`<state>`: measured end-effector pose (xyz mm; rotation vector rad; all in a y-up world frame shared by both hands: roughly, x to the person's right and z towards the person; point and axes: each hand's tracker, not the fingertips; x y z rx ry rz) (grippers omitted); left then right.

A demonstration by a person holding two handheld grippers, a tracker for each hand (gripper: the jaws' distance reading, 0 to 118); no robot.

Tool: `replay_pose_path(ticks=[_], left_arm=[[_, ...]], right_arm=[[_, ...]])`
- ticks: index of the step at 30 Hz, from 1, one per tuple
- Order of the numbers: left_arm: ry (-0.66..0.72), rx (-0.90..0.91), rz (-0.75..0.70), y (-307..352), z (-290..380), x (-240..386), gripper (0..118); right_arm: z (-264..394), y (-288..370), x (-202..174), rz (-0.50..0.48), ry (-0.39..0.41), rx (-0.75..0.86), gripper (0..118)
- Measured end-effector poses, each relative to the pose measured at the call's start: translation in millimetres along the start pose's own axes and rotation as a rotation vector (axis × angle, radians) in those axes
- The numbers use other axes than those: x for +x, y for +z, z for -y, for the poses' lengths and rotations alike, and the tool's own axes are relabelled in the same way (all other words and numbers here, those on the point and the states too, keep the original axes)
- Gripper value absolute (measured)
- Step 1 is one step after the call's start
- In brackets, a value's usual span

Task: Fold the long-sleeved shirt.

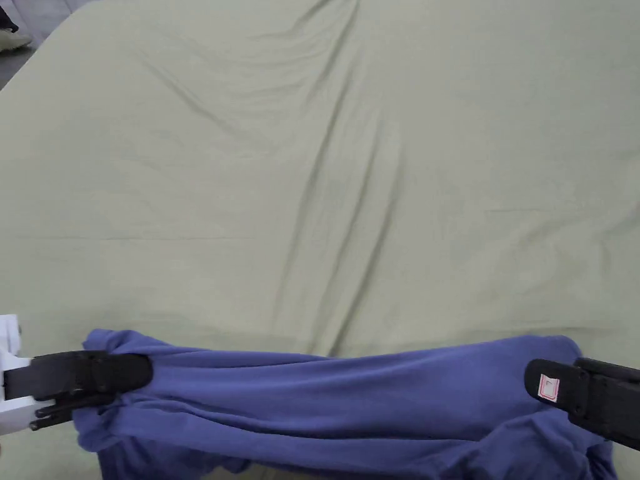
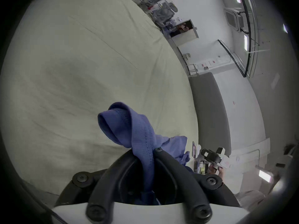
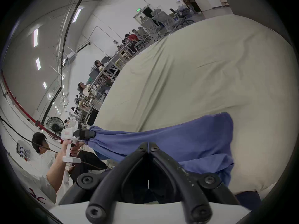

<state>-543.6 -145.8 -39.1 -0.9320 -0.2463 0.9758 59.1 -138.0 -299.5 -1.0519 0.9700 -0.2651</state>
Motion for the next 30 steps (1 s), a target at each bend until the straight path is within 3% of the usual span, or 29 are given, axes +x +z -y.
replay_pose_path(ticks=[5,9,15,18,22,23,25,26,30], left_arm=[[0.078,0.116,-0.093,18.8,-0.6,4.2,7],[0.057,0.201,-0.035,-8.3,5.4,86.1,7],[-0.184,0.171,-0.005,-134.0,51.7,243.8,7],[-0.231,0.071,-0.050,-214.9,64.7,282.3,7],[-0.180,-0.058,-0.159,-315.6,62.0,269.3,11],[-0.146,-0.080,-0.184,-332.9,60.9,264.0,20],[-0.148,-0.093,-0.190,-358.3,70.8,259.5,91],[-0.164,-0.096,-0.205,-362.9,77.4,263.4,115],[-0.308,-0.036,-0.016,-316.9,92.0,293.6,115]], right_arm=[[2.1,3.2,-5.5,0.016,0.012,0.012,2],[4.8,21.6,-6.5,0.096,0.009,0.036,2],[8.0,74.6,5.0,0.155,-0.072,0.150,2],[12.4,101.4,10.8,0.150,-0.084,0.192,2],[19.5,124.0,12.9,0.196,-0.072,0.215,2],[21.6,126.8,13.2,0.205,-0.069,0.220,2],[28.2,134.6,17.3,0.207,-0.089,0.225,2],[29.2,133.6,18.6,0.200,-0.103,0.226,2],[35.1,130.9,22.9,0.164,-0.133,0.228,2]])
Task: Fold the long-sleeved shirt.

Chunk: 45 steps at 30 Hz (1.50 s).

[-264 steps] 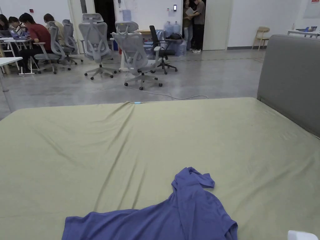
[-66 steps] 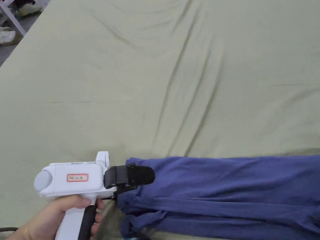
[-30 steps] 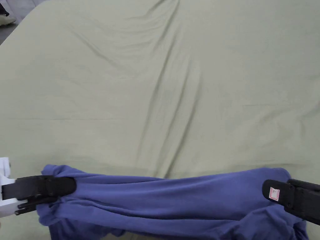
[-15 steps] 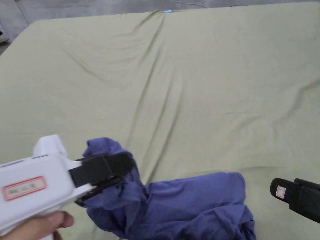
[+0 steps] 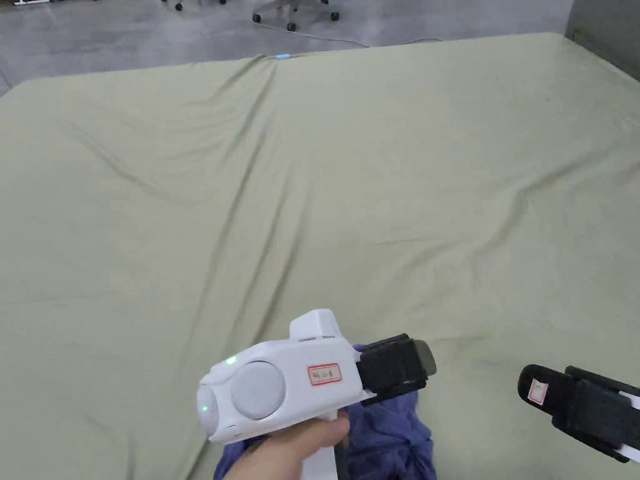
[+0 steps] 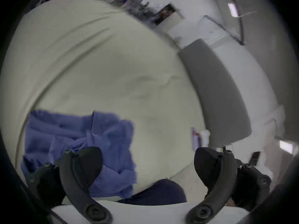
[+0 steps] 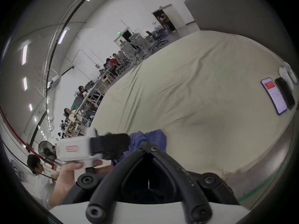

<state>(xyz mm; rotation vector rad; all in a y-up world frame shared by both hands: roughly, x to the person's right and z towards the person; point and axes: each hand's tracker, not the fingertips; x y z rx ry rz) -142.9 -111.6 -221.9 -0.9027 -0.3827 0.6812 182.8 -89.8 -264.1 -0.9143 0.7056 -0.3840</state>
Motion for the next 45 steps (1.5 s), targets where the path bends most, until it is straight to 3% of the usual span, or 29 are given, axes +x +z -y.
replay_pose_path(ticks=[4,6,7,8,9,11,12,18,21,24,30,37,43,45], left_arm=[[-0.048,0.088,0.108,80.4,-11.2,-0.3,115],[-0.078,0.125,0.031,111.7,-10.1,-5.9,114],[-0.110,0.131,-0.060,125.5,-14.0,-15.1,107],[-0.151,0.162,-0.151,130.5,-14.4,-21.9,80],[-0.193,0.210,-0.264,128.5,-11.1,-28.5,3],[-0.228,0.245,-0.539,103.6,-4.3,-45.3,1],[-0.239,0.136,-0.564,89.1,-1.3,-57.2,1],[-0.243,-0.152,-0.393,-1.9,25.1,-80.4,1],[-0.300,-0.209,-0.269,-40.6,39.4,-40.8,0],[-0.412,-0.220,-0.253,-63.7,55.9,1.7,0],[-0.405,-0.245,-0.129,-92.1,62.7,35.4,0],[-0.260,-0.084,-0.037,12.7,62.5,17.8,0],[-0.107,0.052,-0.256,107.4,50.0,-44.1,0],[-0.071,0.073,-0.323,117.2,48.4,-65.1,0]], right_arm=[[0.6,-6.3,-1.1,-0.048,-0.019,0.000,2],[-0.4,-9.2,-3.3,-0.070,-0.026,0.006,2],[0.0,-9.3,-5.4,-0.077,-0.024,0.011,2],[-2.5,-13.7,-7.8,-0.078,-0.022,0.012,2],[-3.2,-15.4,-9.8,-0.082,-0.017,0.013,2],[-2.4,-17.0,-12.2,-0.095,-0.011,0.007,2],[-4.0,-21.5,-13.7,-0.097,-0.011,0.003,2],[-3.3,-29.0,-18.9,-0.049,0.013,-0.023,2],[-5.2,-27.1,-13.4,-0.012,-0.004,-0.028,2],[-7.4,-20.1,-6.1,0.022,-0.020,-0.021,2],[-11.4,-6.9,6.0,0.050,-0.039,0.011,2],[-21.8,-17.0,-1.9,0.012,-0.009,0.017,2],[-24.0,-78.4,-38.0,-0.110,0.040,-0.167,2],[-21.6,-110.9,-45.4,-0.077,0.026,-0.269,2]])
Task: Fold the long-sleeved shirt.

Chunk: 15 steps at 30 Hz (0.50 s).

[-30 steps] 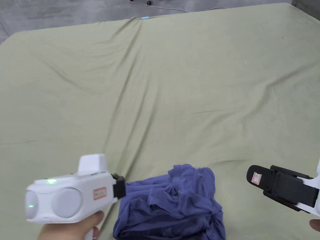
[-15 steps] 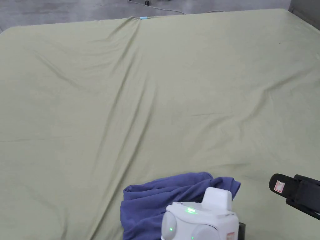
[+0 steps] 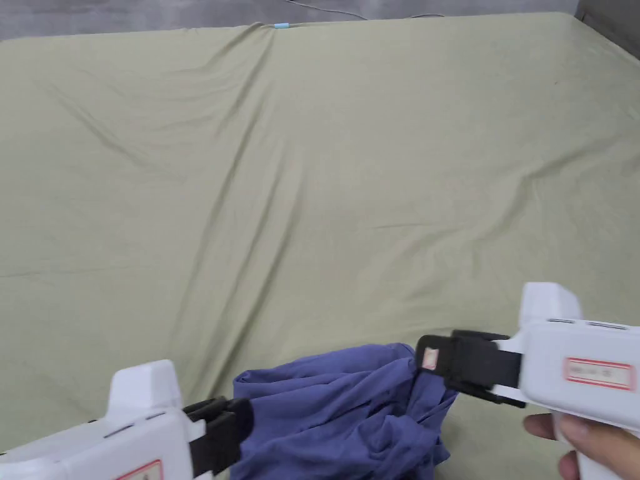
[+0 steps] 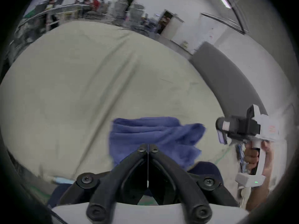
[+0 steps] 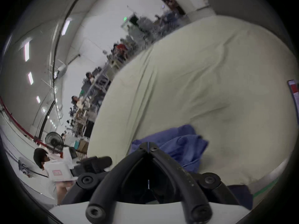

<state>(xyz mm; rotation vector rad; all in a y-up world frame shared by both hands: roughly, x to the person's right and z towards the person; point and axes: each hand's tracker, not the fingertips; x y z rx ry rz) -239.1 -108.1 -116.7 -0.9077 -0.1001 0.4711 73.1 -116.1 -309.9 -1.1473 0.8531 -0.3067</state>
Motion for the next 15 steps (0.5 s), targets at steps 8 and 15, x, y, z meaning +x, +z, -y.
replay_pose_path(ticks=[8,15], left_arm=[[0.112,-0.065,-0.010,-21.9,5.0,-27.3,0],[0.129,-0.094,0.010,-42.1,-2.4,-28.6,22]], right_arm=[[12.1,-109.5,40.6,0.531,0.007,-0.332,2],[9.3,-111.6,55.7,0.471,0.010,-0.325,3]])
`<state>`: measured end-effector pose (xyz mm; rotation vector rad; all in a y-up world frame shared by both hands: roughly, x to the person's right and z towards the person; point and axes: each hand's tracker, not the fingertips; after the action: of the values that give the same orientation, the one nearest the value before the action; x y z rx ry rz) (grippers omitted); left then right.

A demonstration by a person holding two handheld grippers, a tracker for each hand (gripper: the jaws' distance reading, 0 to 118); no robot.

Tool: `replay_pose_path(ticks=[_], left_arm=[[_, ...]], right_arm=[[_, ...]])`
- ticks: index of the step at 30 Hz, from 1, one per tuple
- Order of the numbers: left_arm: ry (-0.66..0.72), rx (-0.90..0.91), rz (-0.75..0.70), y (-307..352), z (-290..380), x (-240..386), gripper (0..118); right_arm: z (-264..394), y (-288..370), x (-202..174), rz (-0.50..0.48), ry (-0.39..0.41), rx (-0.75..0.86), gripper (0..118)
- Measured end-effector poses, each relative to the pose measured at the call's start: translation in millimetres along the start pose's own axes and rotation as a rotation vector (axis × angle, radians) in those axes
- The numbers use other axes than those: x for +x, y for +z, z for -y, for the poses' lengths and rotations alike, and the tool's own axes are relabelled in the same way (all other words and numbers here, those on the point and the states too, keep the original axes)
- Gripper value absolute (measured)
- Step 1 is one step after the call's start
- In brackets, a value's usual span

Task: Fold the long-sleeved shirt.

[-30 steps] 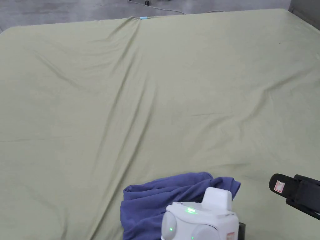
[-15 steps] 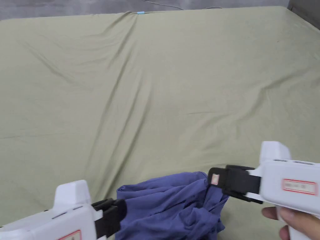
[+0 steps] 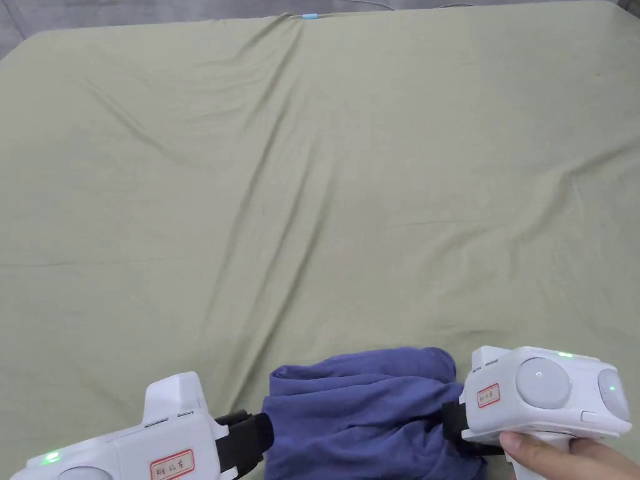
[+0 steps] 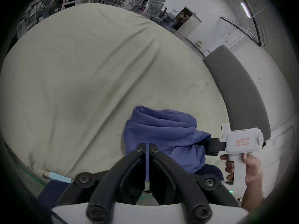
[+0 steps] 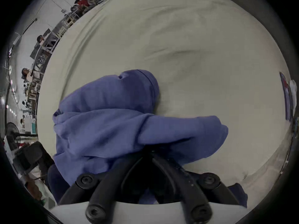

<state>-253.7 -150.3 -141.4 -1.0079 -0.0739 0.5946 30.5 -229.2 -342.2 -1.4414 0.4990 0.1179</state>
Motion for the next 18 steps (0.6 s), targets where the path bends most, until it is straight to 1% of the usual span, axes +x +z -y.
replay_pose_path(ticks=[1,2,4,5,6,8,10,11,13,14,15,16,17,18], left_arm=[[0.005,-0.003,0.008,-5.3,-3.0,-2.8,54],[0.009,-0.009,0.017,-11.8,-5.5,-5.6,93],[0.017,-0.023,0.029,-30.3,-4.6,-11.9,115],[0.031,-0.047,0.034,-36.4,-2.5,-14.0,118],[0.054,-0.013,0.067,-41.7,-5.5,-23.0,115],[0.138,-0.086,0.131,-53.4,-0.7,-22.0,114],[0.187,-0.160,0.189,-69.2,0.2,-27.7,114],[0.201,-0.188,0.214,-79.3,-3.5,-36.2,114],[0.179,-0.171,0.208,-88.8,-13.0,-40.8,111],[0.169,-0.167,0.201,-87.7,-15.5,-36.9,100],[0.134,-0.159,0.178,-85.9,-18.2,-31.8,58],[0.073,-0.146,0.128,-86.4,-19.3,-28.1,11],[0.061,-0.154,0.142,-88.4,-19.8,-28.7,12],[0.086,-0.177,0.163,-90.1,-21.1,-28.6,12]], right_arm=[[1.0,-1.0,1.2,-0.003,0.004,0.007,3],[1.2,0.9,3.3,-0.007,0.001,0.011,3],[0.0,2.3,3.9,-0.012,-0.005,0.014,3],[0.1,0.6,5.0,-0.019,-0.008,0.017,3],[0.5,-0.3,8.0,-0.027,-0.015,0.019,3],[0.8,0.6,9.1,-0.040,-0.032,0.022,3],[1.4,0.4,11.9,-0.051,-0.039,0.023,3],[1.7,0.1,13.6,-0.056,-0.042,0.023,3],[2.2,0.5,12.7,-0.063,-0.046,0.023,3],[2.2,0.5,13.8,-0.065,-0.047,0.023,3],[2.5,0.2,14.9,-0.067,-0.048,0.023,3],[2.4,0.4,12.1,-0.068,-0.051,0.023,3],[2.7,0.7,12.4,-0.072,-0.056,0.023,3],[3.2,1.1,12.9,-0.072,-0.061,0.023,3]])
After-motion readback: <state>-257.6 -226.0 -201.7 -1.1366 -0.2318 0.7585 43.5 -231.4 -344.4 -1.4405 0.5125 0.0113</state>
